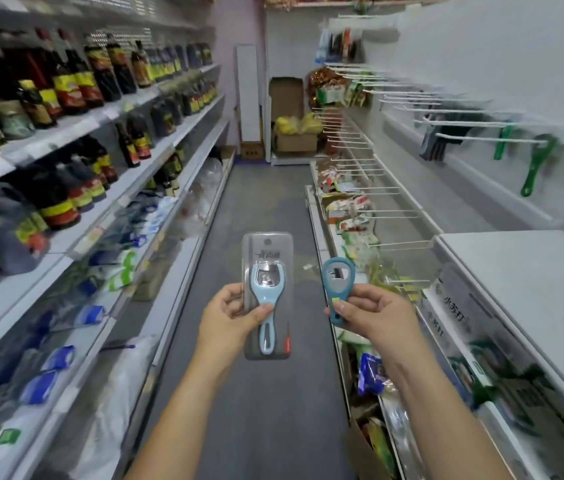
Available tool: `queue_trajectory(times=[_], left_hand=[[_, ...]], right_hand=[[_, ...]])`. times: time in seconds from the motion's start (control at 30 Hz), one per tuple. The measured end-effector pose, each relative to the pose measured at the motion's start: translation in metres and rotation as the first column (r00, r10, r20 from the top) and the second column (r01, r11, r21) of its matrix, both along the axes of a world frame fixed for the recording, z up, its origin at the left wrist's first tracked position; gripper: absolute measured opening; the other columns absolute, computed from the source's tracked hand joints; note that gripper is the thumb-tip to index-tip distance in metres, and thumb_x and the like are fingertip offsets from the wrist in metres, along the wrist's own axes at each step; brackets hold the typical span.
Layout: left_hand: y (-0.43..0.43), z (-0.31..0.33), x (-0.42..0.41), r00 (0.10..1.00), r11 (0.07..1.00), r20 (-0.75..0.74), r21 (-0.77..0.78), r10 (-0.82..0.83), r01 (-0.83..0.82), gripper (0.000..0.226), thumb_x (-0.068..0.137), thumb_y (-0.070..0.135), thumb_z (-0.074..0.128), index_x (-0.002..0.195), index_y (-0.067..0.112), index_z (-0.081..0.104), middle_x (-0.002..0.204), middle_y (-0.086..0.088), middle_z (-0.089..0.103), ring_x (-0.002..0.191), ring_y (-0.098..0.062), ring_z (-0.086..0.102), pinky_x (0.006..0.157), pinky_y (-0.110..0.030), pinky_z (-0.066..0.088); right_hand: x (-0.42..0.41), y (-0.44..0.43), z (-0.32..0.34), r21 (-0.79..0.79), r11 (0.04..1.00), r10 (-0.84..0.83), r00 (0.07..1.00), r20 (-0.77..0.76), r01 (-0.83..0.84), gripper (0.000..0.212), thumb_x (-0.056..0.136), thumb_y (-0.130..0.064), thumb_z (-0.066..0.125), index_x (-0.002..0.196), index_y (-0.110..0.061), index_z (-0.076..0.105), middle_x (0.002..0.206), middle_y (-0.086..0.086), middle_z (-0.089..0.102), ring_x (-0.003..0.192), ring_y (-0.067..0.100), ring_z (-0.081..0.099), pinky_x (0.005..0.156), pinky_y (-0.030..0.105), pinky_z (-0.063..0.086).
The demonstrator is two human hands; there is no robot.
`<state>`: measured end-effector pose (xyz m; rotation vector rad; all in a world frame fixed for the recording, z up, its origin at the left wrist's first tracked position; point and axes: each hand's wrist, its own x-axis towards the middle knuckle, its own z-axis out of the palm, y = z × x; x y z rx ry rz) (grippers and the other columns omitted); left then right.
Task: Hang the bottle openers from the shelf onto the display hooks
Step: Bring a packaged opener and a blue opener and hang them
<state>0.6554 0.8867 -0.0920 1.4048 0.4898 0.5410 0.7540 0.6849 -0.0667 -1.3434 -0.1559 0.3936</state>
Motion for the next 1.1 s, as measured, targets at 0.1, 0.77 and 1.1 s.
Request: queue_trajectory(times=[0.1, 0.77, 1.1], left_hand=[[0.035, -0.008, 0.044, 1.0, 1.0, 0.002, -0.001, 0.007, -0.007, 0.036, 0.077, -0.006, 0.079, 0.1, 0.016, 0.063, 0.085, 0.002, 0.079, 0.076, -0.008, 0.074, 0.068, -0.019, 0.058], [0.251, -0.012, 0.441, 0.983, 0.983, 0.016, -0.028, -0.183, 0.183, 0.034, 0.079, -0.006, 0.077, 0.108, 0.009, 0.065, 0.101, -0.012, 0.076, 0.075, -0.009, 0.074, 0.067, -0.018, 0.058], [0.263, -0.001, 0.653, 0.939, 0.939, -0.042, 0.038, -0.34, 0.342, 0.034, 0.079, -0.005, 0.077, 0.105, 0.013, 0.064, 0.104, -0.015, 0.076, 0.079, -0.015, 0.074, 0.071, -0.024, 0.061]], right_hand=[[0.046, 0.036, -0.009, -0.018, 1.0, 0.005, 1.0, -0.001, -0.005, 0.026, 0.08, 0.013, 0.072, 0.104, 0.004, 0.067, 0.093, 0.023, 0.076, 0.081, 0.034, 0.076, 0.067, 0.032, 0.063], [0.4, 0.232, -0.006, -0.071, 0.971, -0.22, 0.971, 0.09, 0.227, 0.021, 0.086, 0.009, 0.069, 0.101, -0.005, 0.07, 0.091, 0.016, 0.078, 0.084, 0.029, 0.076, 0.081, 0.041, 0.062], [0.585, 0.24, -0.012, -0.044, 0.943, -0.326, 0.943, 0.07, 0.329, 0.022, 0.086, 0.008, 0.069, 0.096, -0.012, 0.07, 0.084, 0.007, 0.079, 0.076, 0.019, 0.077, 0.071, 0.029, 0.063]])
